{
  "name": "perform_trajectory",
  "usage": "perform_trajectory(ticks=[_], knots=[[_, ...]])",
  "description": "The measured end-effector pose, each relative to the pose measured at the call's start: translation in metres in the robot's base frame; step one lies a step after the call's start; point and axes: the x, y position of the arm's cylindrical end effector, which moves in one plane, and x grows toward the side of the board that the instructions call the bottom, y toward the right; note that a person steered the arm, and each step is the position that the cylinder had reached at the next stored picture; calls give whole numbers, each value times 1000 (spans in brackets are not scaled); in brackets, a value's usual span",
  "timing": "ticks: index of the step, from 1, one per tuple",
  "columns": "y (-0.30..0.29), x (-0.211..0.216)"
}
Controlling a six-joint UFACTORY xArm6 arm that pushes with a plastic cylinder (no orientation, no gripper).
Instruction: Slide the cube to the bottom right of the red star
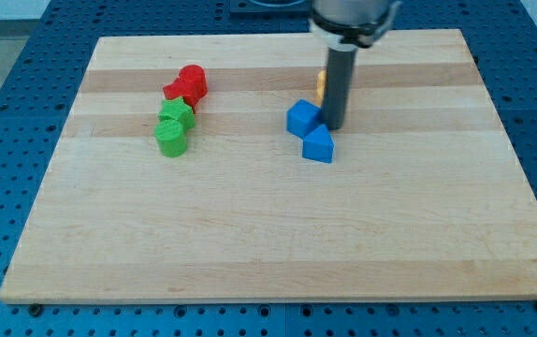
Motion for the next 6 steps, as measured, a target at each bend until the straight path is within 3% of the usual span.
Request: perform_trajectory(ticks=[2,3,6], knots=[[-77,0],[-56,0],[-124,0]])
